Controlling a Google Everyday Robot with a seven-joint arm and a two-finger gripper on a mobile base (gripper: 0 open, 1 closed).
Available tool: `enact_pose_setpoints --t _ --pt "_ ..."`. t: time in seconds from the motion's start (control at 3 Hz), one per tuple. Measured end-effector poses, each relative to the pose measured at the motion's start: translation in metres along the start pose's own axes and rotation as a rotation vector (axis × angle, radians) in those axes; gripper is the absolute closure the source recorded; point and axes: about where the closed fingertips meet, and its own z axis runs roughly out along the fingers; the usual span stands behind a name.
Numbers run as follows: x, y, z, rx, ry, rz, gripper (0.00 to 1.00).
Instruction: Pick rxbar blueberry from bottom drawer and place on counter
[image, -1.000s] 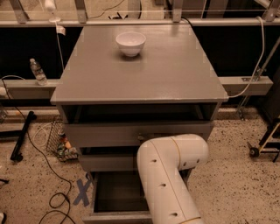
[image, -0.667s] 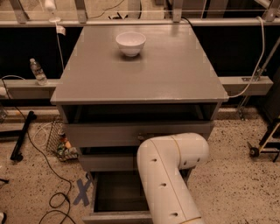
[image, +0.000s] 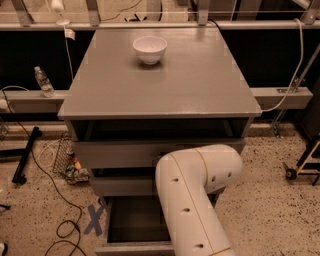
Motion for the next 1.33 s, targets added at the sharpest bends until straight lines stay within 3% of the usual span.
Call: enact_pose_setpoints --t 0.33,0.67,1.33 --pt "0.003 -0.032 -0.034 0.005 -0.076 0.050 1.00" --pt "0.014 -0.092 -0.097 0.007 -0.145 0.091 1.00" --pt "0.017 -0.089 -0.122 -0.013 -0.170 0.041 1.00"
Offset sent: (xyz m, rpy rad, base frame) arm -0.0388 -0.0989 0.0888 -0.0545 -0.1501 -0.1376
